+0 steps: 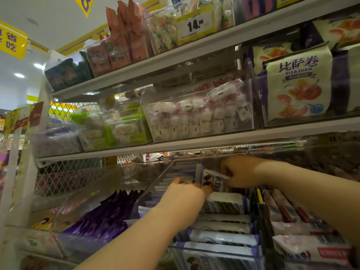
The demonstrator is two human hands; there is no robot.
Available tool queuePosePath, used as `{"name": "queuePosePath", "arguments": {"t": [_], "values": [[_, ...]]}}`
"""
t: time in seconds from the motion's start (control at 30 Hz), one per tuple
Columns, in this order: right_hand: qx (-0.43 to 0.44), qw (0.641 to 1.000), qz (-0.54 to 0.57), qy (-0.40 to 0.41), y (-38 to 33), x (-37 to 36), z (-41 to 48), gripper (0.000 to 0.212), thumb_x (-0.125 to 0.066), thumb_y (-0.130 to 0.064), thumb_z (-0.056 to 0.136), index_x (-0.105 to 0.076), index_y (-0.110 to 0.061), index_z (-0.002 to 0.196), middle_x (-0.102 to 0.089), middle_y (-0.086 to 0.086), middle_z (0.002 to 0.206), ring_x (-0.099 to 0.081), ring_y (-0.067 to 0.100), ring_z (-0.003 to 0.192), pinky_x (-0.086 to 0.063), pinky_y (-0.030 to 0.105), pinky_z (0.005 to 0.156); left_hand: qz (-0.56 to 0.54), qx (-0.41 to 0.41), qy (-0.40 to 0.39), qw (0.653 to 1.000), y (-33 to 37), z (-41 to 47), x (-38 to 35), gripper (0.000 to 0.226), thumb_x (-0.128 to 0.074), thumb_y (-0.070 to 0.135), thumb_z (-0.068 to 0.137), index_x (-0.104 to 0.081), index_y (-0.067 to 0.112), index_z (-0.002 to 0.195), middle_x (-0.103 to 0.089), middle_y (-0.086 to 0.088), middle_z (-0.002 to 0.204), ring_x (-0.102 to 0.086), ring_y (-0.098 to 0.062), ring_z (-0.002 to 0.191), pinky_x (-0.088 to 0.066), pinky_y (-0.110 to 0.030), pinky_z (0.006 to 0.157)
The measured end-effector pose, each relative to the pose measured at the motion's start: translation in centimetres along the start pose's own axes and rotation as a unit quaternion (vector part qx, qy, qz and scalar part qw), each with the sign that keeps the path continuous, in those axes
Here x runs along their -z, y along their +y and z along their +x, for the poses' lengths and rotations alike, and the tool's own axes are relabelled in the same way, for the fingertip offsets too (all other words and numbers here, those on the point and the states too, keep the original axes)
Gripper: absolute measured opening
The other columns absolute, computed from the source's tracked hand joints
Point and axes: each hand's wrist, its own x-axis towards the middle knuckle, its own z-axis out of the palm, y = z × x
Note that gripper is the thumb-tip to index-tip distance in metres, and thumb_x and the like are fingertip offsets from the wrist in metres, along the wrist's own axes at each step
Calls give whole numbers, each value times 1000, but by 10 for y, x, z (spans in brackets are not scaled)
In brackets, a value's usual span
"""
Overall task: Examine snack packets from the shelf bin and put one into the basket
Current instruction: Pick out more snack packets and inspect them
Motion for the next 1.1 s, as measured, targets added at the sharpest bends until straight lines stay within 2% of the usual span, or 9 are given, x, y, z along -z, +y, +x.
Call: {"name": "queuePosePath", "arguments": {"t": [0.13, 0.27, 0.37, 0.47, 0.53, 0.63, 0.8, 0.97, 1.1], "values": [[3, 1000, -23, -2, -2, 1, 2, 8, -55, -26, 90, -56, -19, 94, -52, -5, 79, -50, 9, 68, -45, 22, 61, -84, 55, -16, 995, 7, 2, 7, 46, -48, 41, 94, -45, 27, 137, -51, -2, 133, -47, -26, 124, -21, -49, 113], [6, 1000, -10, -12, -1, 2, -1, 13, -58, -26, 89, -58, -17, 98, -56, -3, 81, -53, 10, 69, -48, 24, 64, -203, 173, 114, 957, -4, 6, 10, 74, -48, 67, 83, -27, 30, 143, -40, 1, 141, -44, -25, 128, -31, -44, 109], [24, 1000, -12, -16, -4, 0, 0, 7, -60, -26, 87, -57, -22, 92, -56, -5, 79, -53, 9, 68, -45, 20, 58, -326, 174, 33, 928, -8, 12, 5, 98, -58, 60, 85, 9, 34, 152, -51, -4, 136, -55, -24, 116, -46, -33, 99], [22, 996, 84, -26, -4, 6, -1, 13, -52, -27, 91, -63, -22, 96, -62, -3, 85, -57, 12, 74, -47, 25, 65, -464, 143, 11, 874, -5, 22, 1, 89, -67, 38, 88, -7, 31, 153, -58, 9, 112, -59, -10, 95, -49, -11, 73], [18, 998, 67, 6, 2, 12, -3, 17, -47, -27, 94, -62, -20, 99, -62, -1, 94, -56, 15, 81, -45, 26, 70, -455, 126, 31, 881, -6, 25, -1, 62, -69, 29, 88, -38, 26, 142, -61, 5, 120, -59, -14, 107, -50, -24, 86], [-9, 998, -60, -19, 11, 13, -5, 14, -55, -24, 91, -57, -16, 102, -55, -1, 88, -52, 14, 76, -40, 23, 62, -389, 101, 39, 915, -10, 21, 1, 28, -67, 26, 89, -61, 23, 116, -59, 7, 104, -57, -12, 96, -47, -23, 78], [-41, 989, -128, -63, 7, 16, 4, 4, -54, -13, 88, -51, -15, 87, -47, -4, 74, -47, 12, 65, -45, 26, 64, -323, 49, 79, 942, -15, 11, 11, 24, -63, 26, 92, -61, 21, 116, -61, 2, 110, -56, -16, 101, -47, -34, 84], [31, 998, -54, 17, 4, 10, 11, 34, -54, -12, 92, -54, -20, 124, -60, 2, 111, -54, 17, 90, -51, 33, 84, -273, 37, 55, 960, -20, 7, 16, 31, -60, 28, 94, -59, 23, 124, -62, 0, 121, -57, -20, 112, -47, -38, 91], [93, 989, -70, 94, 1, 4, 12, 43, -49, -3, 92, -58, -30, 124, -62, 0, 121, -59, 19, 101, -51, 34, 89, -247, 41, 39, 967, -18, 8, 17, 33, -58, 29, 95, -56, 24, 128, -61, -2, 125, -55, -22, 115, -46, -38, 93]]}}
